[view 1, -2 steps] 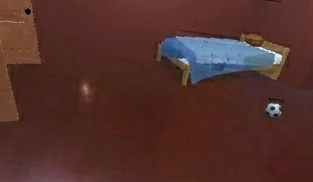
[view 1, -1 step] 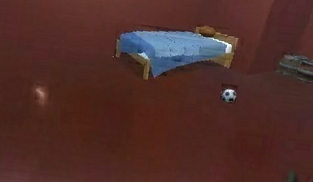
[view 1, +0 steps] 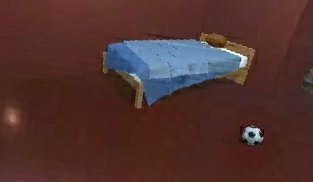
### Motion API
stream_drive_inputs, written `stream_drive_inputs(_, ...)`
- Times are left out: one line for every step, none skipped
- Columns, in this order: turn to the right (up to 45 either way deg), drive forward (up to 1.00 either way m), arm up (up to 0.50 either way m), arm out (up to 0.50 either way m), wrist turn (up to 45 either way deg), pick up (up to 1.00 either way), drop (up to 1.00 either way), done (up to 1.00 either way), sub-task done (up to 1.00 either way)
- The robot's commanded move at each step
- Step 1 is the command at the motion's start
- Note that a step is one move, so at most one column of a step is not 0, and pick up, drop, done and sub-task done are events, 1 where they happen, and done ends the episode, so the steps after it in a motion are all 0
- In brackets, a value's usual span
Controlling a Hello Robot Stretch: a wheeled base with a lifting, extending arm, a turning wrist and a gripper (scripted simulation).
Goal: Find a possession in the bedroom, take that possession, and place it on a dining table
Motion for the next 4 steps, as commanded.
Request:
stream_drive_inputs(45.0, 0.0, 0.0, 0.0, 0.0, 0.0, 0.0, 0.0, 0.0)
stream_drive_inputs(0.0, 0.3, 0.0, 0.0, 0.0, 0.0, 0.0, 0.0, 0.0)
stream_drive_inputs(6.0, 0.0, 0.0, 0.0, 0.0, 0.0, 0.0, 0.0, 0.0)
stream_drive_inputs(0.0, 1.0, 0.0, 0.0, 0.0, 0.0, 0.0, 0.0, 0.0)
